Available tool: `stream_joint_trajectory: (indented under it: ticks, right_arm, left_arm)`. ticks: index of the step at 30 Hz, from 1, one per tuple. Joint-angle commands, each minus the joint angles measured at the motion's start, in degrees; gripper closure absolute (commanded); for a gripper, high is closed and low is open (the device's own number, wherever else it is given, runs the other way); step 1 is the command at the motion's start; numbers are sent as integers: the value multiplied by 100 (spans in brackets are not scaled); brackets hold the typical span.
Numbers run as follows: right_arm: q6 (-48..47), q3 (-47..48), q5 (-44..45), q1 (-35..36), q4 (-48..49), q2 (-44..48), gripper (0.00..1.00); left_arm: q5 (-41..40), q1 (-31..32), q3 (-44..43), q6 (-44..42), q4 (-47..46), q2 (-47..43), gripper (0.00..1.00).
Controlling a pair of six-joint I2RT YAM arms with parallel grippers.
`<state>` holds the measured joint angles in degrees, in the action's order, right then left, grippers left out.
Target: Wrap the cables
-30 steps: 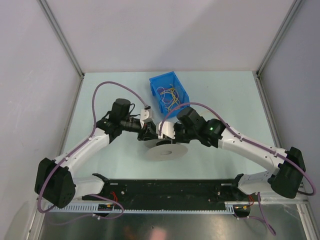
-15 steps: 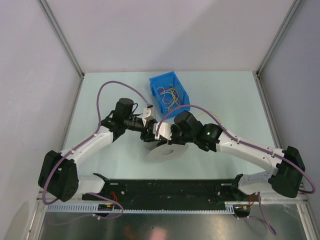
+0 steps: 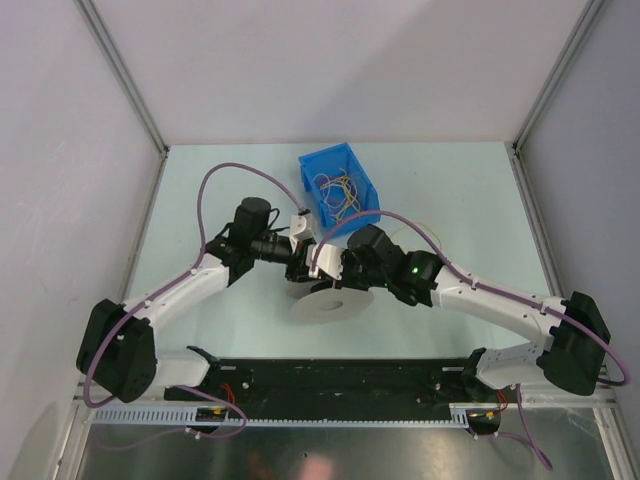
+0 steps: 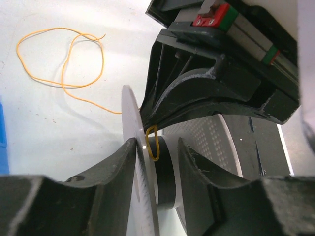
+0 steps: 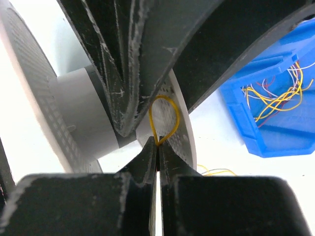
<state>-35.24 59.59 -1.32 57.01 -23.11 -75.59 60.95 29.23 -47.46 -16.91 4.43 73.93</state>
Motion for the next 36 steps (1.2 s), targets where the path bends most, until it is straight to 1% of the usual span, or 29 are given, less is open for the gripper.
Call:
stream_joint_trajectory:
  ticks: [1,5,8,9,11,13,18,22,26,29,33,36]
  right_arm:
    - [195,-12,4,38,277,84,100]
    - [260,-9,-30,32,248,90,100]
    - [432,-10,-112,-81,209,112,100]
    - [506,-14,-148,-149,179,127,98]
    - [614,-10,-274,-312,91,173,91]
    - [685,-12,-433,-471,-35,270,83]
    - [818,-10,-1136,-960,-388,667,60]
    - [932,-11,-1710,-1466,-439,934,51]
    - [979,-14,-2595,-1903,-237,973,41]
    - [999,-10,-3147,-2007,-3,893,38]
    - [1012,-9,-3743,-1978,153,696,41]
    - [1030,-16,-3999,-1892,261,545,42]
  left_arm:
    - [-318,128,92,306,-491,49,59]
    - [-398,128,219,437,-825,23,76]
    - [-354,128,272,424,-879,-2,90]
    - [-337,118,290,411,-881,-10,94]
    - [-327,96,314,382,-886,-32,99]
    - [-293,68,329,351,-885,-55,100]
    - [-210,24,361,241,-883,-110,100]
    - [-153,23,390,95,-882,-165,100]
    - [-196,61,432,-219,-882,-256,100]
    - [-273,91,453,-378,-882,-323,100]
    - [-319,126,492,-537,-882,-392,100]
    - [-369,152,510,-594,-882,-424,100]
